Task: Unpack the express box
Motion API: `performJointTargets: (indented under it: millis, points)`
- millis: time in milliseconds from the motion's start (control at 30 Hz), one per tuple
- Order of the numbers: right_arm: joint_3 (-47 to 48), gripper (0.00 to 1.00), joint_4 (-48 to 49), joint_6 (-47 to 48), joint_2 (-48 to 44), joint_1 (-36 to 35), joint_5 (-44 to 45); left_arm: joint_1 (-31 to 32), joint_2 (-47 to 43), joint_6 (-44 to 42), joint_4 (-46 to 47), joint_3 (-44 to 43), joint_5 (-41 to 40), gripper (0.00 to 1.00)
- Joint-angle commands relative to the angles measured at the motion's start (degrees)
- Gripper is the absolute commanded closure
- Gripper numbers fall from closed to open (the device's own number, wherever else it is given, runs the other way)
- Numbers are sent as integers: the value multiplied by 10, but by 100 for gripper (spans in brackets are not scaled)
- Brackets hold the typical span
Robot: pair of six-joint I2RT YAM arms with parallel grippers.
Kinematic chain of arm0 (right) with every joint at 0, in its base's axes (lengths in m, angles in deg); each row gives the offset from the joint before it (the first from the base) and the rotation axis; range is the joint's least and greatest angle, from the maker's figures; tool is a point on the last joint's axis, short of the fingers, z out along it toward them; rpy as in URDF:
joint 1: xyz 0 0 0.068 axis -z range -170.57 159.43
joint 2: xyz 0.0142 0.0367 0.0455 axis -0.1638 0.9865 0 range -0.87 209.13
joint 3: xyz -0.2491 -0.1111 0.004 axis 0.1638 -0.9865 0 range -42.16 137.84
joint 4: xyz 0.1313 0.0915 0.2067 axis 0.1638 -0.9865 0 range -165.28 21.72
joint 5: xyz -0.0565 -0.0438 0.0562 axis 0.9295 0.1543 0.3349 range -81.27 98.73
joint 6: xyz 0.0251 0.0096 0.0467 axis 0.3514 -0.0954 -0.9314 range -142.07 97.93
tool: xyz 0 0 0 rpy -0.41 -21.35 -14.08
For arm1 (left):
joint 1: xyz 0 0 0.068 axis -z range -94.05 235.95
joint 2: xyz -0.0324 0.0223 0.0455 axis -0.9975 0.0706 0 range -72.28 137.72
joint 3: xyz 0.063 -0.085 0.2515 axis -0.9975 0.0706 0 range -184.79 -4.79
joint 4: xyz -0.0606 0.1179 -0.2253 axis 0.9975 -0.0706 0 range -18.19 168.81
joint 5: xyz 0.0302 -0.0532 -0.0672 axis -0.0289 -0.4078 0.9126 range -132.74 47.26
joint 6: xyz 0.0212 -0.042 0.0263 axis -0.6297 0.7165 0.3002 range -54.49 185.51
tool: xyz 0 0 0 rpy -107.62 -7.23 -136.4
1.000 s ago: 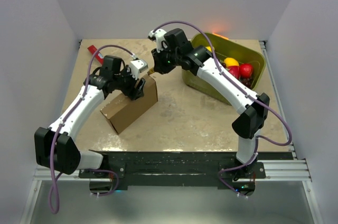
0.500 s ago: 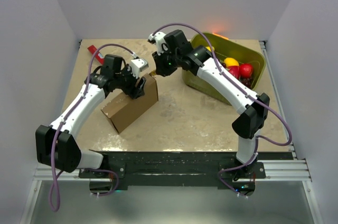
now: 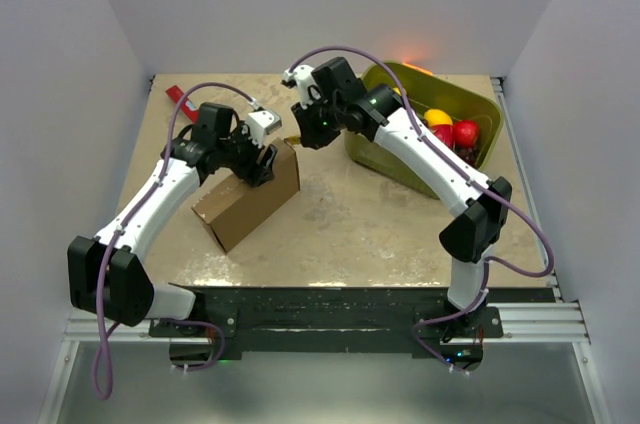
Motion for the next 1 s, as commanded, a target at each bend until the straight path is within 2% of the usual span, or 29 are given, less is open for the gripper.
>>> performJointTargets:
  millis: [0,367,967]
  points:
    - [29,100,-52,16,-15,-1,-26,-3,15,4,10,-4,-56,41]
    - [20,100,-56,21,-8,1,-27,-3,4,5,17,6,-45,41]
    - [75,100,-60,23,60,-2,-52,-3,-12,-2,18,14,-41,41]
